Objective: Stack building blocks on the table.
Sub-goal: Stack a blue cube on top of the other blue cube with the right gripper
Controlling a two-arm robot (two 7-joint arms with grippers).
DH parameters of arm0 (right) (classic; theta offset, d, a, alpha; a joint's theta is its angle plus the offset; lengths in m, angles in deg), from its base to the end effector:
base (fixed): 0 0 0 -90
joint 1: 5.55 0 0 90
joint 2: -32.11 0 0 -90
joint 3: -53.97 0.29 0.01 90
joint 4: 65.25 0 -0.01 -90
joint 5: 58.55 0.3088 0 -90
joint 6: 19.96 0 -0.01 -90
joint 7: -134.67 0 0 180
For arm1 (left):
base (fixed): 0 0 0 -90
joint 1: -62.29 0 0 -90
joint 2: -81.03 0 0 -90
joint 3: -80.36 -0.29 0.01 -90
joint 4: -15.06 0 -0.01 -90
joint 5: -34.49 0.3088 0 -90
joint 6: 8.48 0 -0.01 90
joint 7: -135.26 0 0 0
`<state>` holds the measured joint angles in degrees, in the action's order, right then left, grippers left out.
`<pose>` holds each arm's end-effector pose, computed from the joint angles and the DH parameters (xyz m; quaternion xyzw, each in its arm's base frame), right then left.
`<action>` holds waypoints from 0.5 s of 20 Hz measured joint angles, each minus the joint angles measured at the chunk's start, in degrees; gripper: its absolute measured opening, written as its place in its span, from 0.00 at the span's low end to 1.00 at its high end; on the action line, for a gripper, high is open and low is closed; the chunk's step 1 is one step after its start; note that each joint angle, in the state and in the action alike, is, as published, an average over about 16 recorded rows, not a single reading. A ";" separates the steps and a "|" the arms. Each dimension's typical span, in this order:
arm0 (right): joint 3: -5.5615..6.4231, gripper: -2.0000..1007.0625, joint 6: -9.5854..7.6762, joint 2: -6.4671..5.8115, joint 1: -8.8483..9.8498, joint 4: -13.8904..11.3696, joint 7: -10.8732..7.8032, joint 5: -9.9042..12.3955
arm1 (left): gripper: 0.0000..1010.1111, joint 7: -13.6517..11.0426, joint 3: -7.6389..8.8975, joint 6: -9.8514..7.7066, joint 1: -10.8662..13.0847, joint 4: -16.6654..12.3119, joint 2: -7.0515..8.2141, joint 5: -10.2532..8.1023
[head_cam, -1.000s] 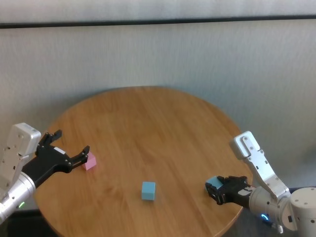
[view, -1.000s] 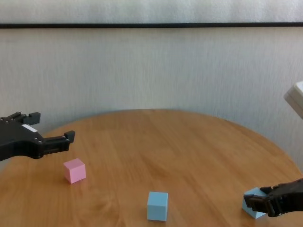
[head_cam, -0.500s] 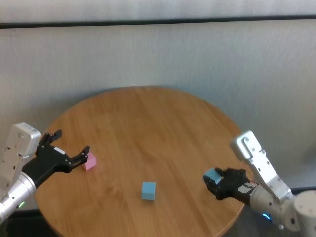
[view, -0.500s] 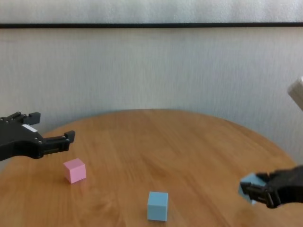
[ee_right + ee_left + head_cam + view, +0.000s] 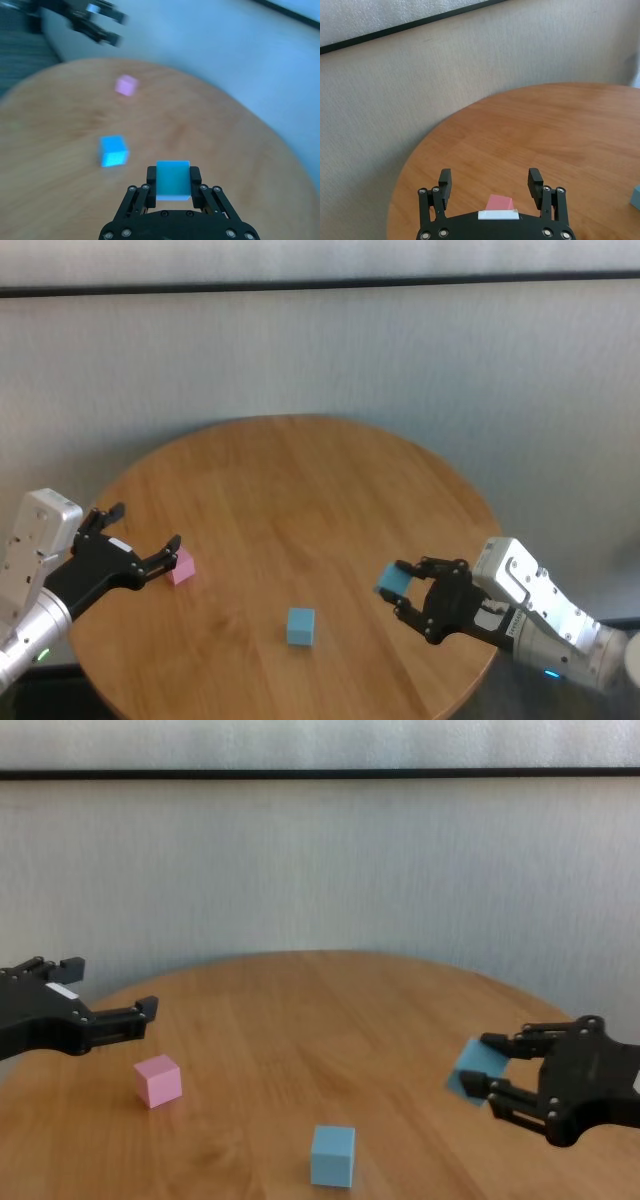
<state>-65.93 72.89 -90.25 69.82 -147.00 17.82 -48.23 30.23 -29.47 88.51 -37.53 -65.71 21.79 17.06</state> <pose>0.3674 -0.0483 -0.2948 -0.1973 -0.1056 -0.3363 0.9148 0.3605 0.0850 -0.2994 0.1029 -0.0807 0.5027 0.8545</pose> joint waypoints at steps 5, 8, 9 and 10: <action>-1.77 0.36 5.28 0.07 -4.27 4.02 -8.65 0.38 | 0.99 0.00 0.00 0.00 0.00 0.00 0.00 0.00; -2.84 0.36 5.92 0.64 -7.15 6.18 -13.46 1.46 | 0.99 0.00 0.00 0.00 0.00 0.00 0.00 0.00; -3.21 0.36 5.94 0.90 -8.13 6.90 -14.95 1.83 | 0.99 0.00 0.00 0.00 0.00 0.00 0.00 0.00; -3.62 0.36 5.92 1.21 -9.13 7.63 -16.30 2.16 | 0.99 0.00 0.00 0.00 0.00 0.00 0.00 0.00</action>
<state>-69.56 78.81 -89.04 60.69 -139.37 1.52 -46.07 30.23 -29.47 88.51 -37.53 -65.71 21.79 17.06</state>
